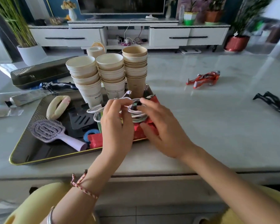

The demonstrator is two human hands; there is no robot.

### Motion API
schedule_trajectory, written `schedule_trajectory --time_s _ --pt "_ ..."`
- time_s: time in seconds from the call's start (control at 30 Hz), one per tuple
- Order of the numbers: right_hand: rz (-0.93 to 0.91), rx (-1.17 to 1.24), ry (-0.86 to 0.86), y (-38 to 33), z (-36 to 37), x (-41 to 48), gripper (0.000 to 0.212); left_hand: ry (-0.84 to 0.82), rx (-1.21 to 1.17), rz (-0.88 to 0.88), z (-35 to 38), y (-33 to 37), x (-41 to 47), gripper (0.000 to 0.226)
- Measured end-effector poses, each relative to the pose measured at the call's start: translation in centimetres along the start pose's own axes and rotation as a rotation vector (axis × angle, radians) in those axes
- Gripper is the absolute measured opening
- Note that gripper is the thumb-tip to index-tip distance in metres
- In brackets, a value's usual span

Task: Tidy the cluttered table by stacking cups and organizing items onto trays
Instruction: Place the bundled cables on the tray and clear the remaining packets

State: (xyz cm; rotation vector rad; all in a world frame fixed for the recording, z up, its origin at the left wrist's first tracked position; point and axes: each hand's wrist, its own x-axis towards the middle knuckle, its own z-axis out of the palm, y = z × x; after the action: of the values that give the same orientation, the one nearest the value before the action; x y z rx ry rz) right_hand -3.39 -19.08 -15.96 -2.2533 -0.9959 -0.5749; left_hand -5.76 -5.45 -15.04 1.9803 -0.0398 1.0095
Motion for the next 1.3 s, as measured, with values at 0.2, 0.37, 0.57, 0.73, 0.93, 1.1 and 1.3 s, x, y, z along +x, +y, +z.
schedule_trajectory --time_s 0.2,0.37,0.57,0.73,0.93,1.1,1.3 --pt "0.718 -0.104 0.108 11.2 -3.8 0.4 0.043 -0.299 -0.035 0.078 5.2 1.5 1.1 0.025" --pt "0.754 -0.312 -0.047 16.2 -3.3 -0.4 0.065 -0.382 -0.024 0.053 7.7 1.2 1.8 0.026" --pt "0.775 -0.533 -0.086 19.8 -2.8 3.2 0.061 -0.382 -0.042 0.030 7.5 1.2 2.1 0.025" --pt "0.699 -0.609 -0.112 21.6 -2.1 4.1 0.048 -0.388 -0.080 -0.013 7.7 1.5 2.3 0.025" --pt "0.688 -0.439 0.115 19.9 -2.8 4.2 0.021 -0.398 -0.075 -0.008 6.5 1.6 2.2 0.027" --pt "0.773 -0.343 0.019 17.3 -3.0 3.9 0.037 -0.382 -0.090 -0.008 5.9 1.4 2.0 0.026" --pt "0.889 -0.447 -0.134 14.8 -4.0 3.5 0.026 -0.351 -0.075 -0.013 4.8 1.1 1.8 0.027"
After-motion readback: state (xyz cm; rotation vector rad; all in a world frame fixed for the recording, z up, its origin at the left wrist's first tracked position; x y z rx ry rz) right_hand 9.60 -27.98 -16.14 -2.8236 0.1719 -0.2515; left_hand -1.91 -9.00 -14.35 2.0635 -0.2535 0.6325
